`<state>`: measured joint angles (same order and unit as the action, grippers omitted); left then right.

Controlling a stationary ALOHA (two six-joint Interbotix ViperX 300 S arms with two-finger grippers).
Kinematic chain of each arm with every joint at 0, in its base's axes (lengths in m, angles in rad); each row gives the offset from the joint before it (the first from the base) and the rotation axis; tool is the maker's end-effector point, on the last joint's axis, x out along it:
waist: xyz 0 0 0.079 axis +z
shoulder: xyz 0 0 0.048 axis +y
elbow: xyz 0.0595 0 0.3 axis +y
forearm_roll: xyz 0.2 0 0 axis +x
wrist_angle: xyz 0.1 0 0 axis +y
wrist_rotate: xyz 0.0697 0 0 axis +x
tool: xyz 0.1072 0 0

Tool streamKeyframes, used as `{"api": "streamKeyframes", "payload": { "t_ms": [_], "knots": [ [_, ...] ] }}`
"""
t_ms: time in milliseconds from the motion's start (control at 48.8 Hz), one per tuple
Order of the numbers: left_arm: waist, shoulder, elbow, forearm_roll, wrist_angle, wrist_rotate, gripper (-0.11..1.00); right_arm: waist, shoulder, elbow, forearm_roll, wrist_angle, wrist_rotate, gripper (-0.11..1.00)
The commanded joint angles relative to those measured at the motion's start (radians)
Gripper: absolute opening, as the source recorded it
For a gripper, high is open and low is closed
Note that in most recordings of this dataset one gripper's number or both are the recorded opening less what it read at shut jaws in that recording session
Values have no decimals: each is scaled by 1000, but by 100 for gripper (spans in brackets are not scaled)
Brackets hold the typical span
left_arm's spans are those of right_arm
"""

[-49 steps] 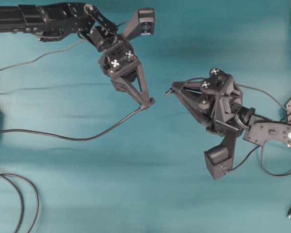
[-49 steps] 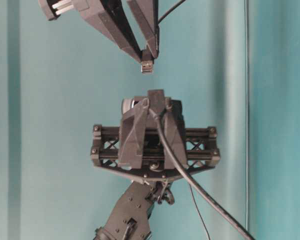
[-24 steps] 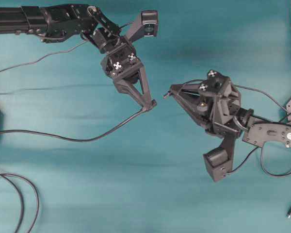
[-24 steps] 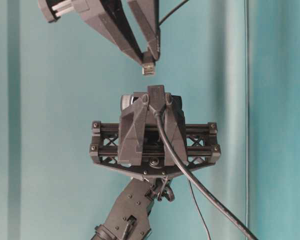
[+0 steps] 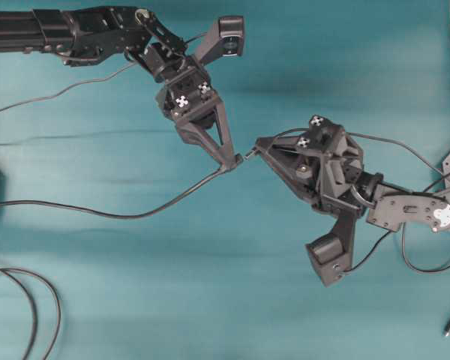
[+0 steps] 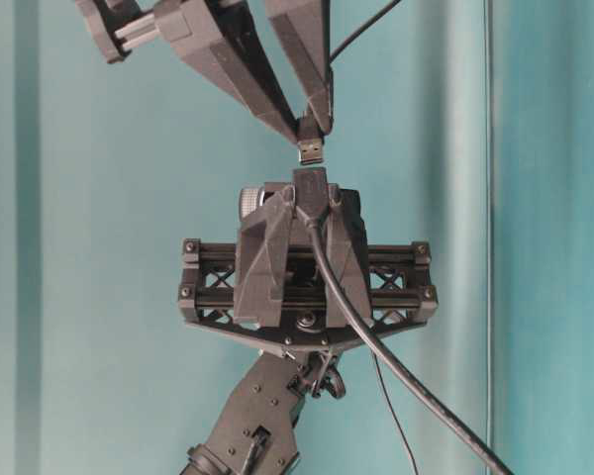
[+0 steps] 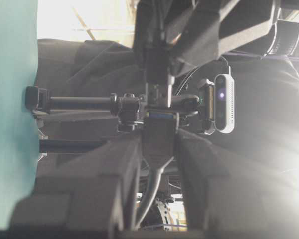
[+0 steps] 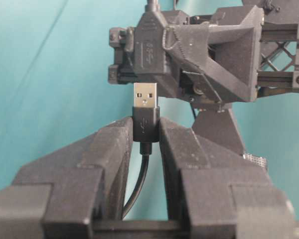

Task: Insert the USB using both arms.
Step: 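Align the right gripper's plug tip with the left gripper's socket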

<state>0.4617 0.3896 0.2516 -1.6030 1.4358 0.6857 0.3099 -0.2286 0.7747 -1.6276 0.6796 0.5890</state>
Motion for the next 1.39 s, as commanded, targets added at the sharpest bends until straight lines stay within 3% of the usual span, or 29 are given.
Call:
{"api": "streamKeyframes", "payload": {
  "t_ms": [0,1372],
  "knots": [
    [0,-17,-15,-12,3,17,22,-2,-6,-26,-9,2,2,21],
    [-3,-12,-17,-3,-25,18,22,-8,-6,-20,-9,-14,3,21]
  ]
}}
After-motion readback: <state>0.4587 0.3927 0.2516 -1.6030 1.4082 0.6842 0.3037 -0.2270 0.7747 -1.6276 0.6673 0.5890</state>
